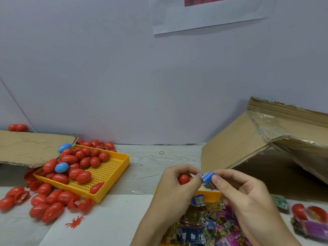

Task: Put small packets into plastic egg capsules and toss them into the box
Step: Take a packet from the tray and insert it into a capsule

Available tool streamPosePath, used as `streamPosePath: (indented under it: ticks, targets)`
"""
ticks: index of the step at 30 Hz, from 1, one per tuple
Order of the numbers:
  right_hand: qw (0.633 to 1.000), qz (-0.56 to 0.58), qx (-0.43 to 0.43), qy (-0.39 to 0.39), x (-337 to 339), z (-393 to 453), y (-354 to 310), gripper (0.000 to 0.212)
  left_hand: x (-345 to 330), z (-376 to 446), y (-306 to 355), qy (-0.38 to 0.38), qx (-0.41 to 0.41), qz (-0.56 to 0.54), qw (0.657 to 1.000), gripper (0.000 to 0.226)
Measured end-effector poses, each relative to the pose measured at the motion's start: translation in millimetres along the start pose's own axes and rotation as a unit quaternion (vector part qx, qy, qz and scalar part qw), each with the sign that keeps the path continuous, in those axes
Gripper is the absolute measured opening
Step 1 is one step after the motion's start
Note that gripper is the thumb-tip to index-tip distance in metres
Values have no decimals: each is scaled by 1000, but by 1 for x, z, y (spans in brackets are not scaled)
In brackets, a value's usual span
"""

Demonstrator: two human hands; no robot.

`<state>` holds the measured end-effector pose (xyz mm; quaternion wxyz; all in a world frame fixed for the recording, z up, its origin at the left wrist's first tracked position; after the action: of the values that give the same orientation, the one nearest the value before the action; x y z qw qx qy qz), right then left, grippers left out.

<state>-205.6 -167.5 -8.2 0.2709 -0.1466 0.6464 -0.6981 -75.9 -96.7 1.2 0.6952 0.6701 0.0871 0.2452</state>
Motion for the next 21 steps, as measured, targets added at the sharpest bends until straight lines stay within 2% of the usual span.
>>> streamPosePath:
  ticks: [6,10,12,14,16,18,21]
  targets:
    - [1000,-10,-17,-1,-1,-1,2,74,2,1,0,14,-7,-3,1000,14]
    - [999,2,-43,-8,-2,-2,5,46,2,1,2,15,-17,-6,1000,14]
    - [999,0,-43,-2,0,-2,6,43,2,1,3,17,-24,3,1000,13]
    - [999,-4,-38,2,0,-1,5,50,2,0,4,21,-37,23,999,12]
    - [999,-11,-30,3,1,-1,5,68,2,-1,7,21,-57,50,997,14]
    - [1000,-16,-22,5,2,0,4,72,1,-2,10,19,-78,73,994,19]
    - [1000,-14,-18,-1,1,0,2,47,0,-4,17,19,-107,91,990,22]
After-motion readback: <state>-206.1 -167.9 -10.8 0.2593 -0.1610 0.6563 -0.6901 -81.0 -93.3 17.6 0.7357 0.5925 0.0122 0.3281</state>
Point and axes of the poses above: each hand's wrist, its own z-axis towards the middle knuckle, its own x-axis out of the back of the hand, y = z × x, the point moved 7 cm from there along z, towards the middle knuckle, and after that the axes turned 2 degrees about -z, right-handed, at the moved point
